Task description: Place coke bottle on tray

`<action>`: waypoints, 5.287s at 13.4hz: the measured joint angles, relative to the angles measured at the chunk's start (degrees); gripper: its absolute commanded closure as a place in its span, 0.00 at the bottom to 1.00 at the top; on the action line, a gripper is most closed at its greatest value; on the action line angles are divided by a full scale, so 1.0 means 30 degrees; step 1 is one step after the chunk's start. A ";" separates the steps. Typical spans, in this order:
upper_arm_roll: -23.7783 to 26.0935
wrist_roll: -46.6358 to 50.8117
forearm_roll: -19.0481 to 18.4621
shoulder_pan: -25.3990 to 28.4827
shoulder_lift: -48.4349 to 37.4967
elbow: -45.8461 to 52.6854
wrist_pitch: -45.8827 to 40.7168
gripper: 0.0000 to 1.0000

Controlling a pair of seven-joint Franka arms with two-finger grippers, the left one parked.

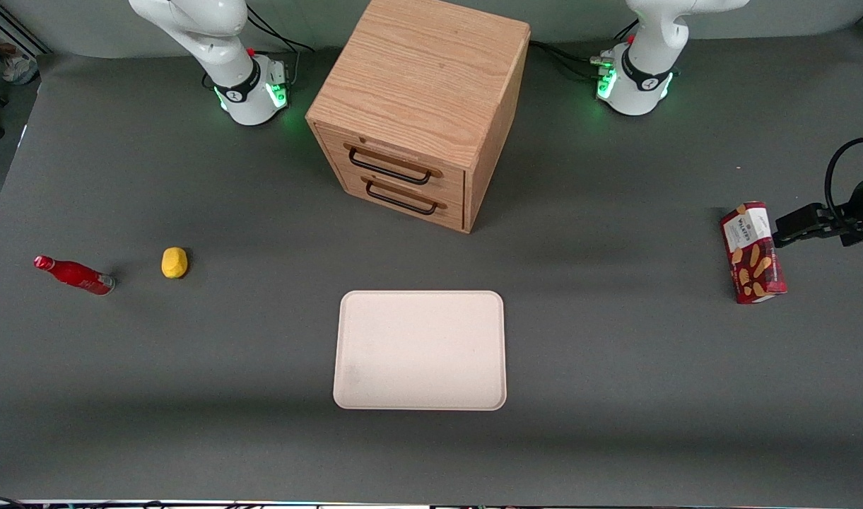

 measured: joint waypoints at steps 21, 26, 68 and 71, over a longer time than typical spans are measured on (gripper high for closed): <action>-0.5377 -0.2539 0.1389 0.2102 0.1663 -0.7434 0.9722 0.00; -0.5569 -0.2852 0.1427 0.2101 0.1670 -0.8879 1.1972 0.01; -0.5574 -0.4800 0.2246 0.2637 0.1461 -0.5192 0.7310 1.00; -0.5576 -0.4800 0.0991 0.2839 -0.0090 -0.3993 0.4929 1.00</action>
